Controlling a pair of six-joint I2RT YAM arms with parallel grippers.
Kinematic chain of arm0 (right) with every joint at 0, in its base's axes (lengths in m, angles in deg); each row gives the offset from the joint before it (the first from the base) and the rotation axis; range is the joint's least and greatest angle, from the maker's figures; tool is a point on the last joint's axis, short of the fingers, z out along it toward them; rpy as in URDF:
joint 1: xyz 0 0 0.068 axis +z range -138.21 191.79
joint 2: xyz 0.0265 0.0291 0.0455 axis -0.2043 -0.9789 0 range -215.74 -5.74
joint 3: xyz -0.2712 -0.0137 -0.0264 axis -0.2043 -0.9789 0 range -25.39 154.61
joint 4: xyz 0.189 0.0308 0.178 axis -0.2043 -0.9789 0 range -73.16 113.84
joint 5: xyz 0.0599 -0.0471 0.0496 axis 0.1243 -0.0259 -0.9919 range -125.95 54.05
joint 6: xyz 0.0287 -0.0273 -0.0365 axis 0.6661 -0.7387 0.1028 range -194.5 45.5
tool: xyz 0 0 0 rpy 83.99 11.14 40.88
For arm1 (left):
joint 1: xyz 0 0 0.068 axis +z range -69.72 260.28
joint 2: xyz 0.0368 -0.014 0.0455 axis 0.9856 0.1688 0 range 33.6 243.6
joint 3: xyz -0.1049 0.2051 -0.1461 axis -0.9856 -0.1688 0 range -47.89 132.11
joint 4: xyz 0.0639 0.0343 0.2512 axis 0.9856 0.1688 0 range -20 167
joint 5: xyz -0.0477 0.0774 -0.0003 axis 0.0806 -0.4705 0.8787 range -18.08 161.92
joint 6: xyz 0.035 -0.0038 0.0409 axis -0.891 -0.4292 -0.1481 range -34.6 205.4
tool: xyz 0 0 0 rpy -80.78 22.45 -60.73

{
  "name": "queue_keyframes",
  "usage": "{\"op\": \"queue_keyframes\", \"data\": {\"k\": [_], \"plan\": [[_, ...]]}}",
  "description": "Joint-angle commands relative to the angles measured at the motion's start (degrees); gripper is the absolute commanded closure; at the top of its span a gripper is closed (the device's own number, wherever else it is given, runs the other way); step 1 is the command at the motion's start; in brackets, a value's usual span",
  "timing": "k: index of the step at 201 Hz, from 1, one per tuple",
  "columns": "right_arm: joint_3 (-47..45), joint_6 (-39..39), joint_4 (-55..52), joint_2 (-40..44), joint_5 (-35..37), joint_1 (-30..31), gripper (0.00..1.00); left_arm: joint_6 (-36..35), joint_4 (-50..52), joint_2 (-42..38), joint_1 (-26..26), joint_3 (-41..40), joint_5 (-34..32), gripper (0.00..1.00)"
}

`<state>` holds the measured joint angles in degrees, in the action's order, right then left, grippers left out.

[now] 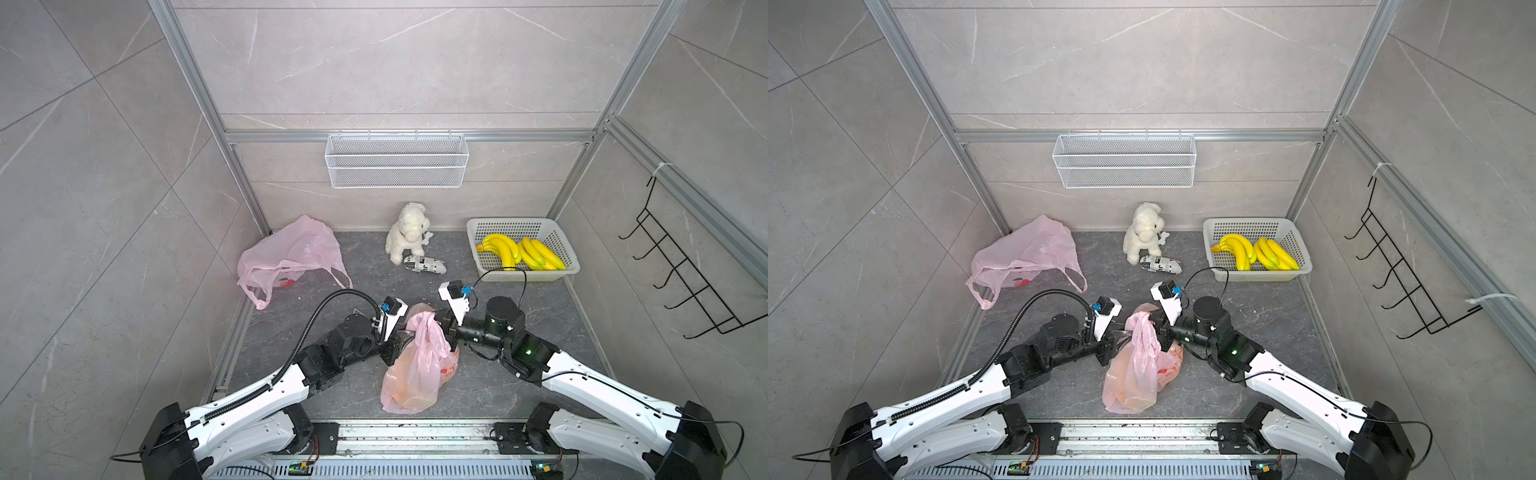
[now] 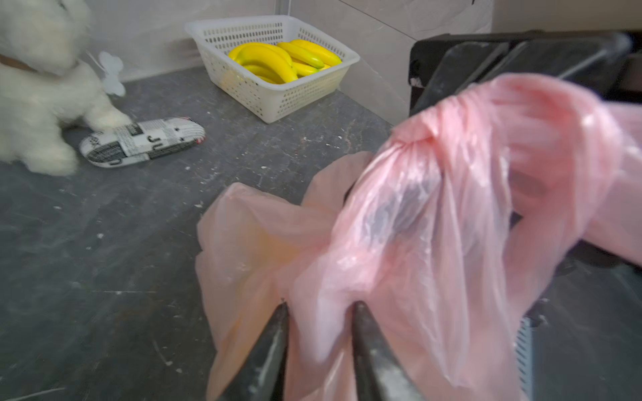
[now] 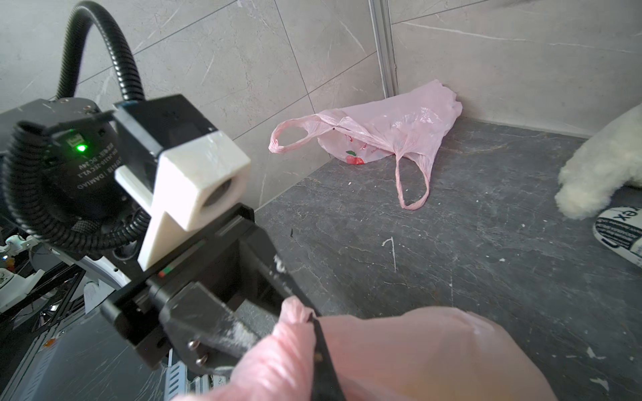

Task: Place the banana into a plastic bag & tie a knot
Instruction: Cross the plastic bag at the center of the board.

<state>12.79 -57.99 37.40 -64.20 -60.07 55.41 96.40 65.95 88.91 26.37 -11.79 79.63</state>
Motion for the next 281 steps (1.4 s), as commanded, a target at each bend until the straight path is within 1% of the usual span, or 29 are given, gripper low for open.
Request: {"op": "queue_keyframes", "data": {"k": [1,13,29,50,66,96,108,121,135,148,164,181,196,205,218,229,244,252,270,281], "plan": [[0.59,0.56,2.57,0.01,0.90,-0.23,1.00,-0.19,-4.04,0.62,0.16,2.49,5.39,0.91],[0.50,0.13,2.17,0.16,2.49,-0.20,1.00,-0.14,-4.16,0.68,0.10,2.47,6.27,1.00],[0.17,-0.29,1.19,0.72,5.70,-0.19,1.00,0.76,-5.42,-0.09,0.07,1.84,6.39,1.00],[-0.53,-0.30,1.14,1.74,9.65,-0.21,1.00,1.74,-7.13,-1.30,-0.01,0.63,8.38,1.00],[-0.39,-0.65,0.79,1.72,11.20,-0.19,1.00,2.22,-8.25,-1.96,-0.30,-0.12,9.69,1.00],[-0.30,-1.98,0.19,1.50,13.58,-0.11,1.00,2.53,-10.00,-3.59,-0.73,-1.02,9.74,1.00],[-0.20,-2.10,0.04,1.50,13.99,-0.10,1.00,2.49,-9.98,-3.25,-0.71,-0.81,9.92,1.00],[-0.36,-1.29,0.90,1.50,14.04,-0.12,1.00,2.36,-10.01,-1.81,-0.89,-0.18,11.56,1.00],[-0.68,0.71,3.34,1.10,12.90,-0.11,1.00,2.44,-10.27,1.72,-1.57,1.01,14.19,1.00],[-0.91,3.30,6.50,0.14,10.88,-0.11,1.00,2.19,-10.23,5.61,-2.53,2.49,15.26,1.00],[-1.83,6.46,11.02,-0.91,9.66,-0.06,1.00,2.37,-10.36,9.06,-3.31,3.77,14.82,1.00],[-2.58,9.03,14.70,-2.02,8.40,-0.06,1.00,2.84,-11.80,10.05,-3.31,3.50,13.30,1.00],[-2.66,9.85,15.66,-2.69,7.13,-0.06,1.00,2.97,-12.10,9.19,-3.38,3.12,11.89,0.92],[-2.92,10.14,16.09,-2.97,6.69,-0.11,1.00,3.14,-11.26,8.33,-3.31,3.03,11.17,0.85],[-3.10,10.12,16.11,-3.07,6.27,-0.11,1.00,3.02,-9.37,6.13,-3.33,2.75,8.45,0.75],[-3.36,10.11,16.12,-3.05,6.11,-0.19,1.00,3.07,-8.27,3.48,-3.31,1.78,5.64,0.64],[-3.63,10.17,16.39,-3.23,5.73,-0.14,1.00,3.26,-7.68,-0.91,-3.31,-0.42,1.87,0.54],[-3.76,10.40,16.81,-3.46,5.30,-0.28,1.00,3.31,-6.44,-3.29,-3.30,-1.24,0.16,0.52],[-3.81,11.00,17.91,-3.94,4.14,-0.37,1.00,3.28,-3.21,-8.18,-3.08,-2.31,-3.57,0.52],[-3.59,11.07,18.08,-4.19,3.20,-0.44,1.00,3.45,-1.49,-10.24,-3.00,-2.17,-5.37,0.55]]}}
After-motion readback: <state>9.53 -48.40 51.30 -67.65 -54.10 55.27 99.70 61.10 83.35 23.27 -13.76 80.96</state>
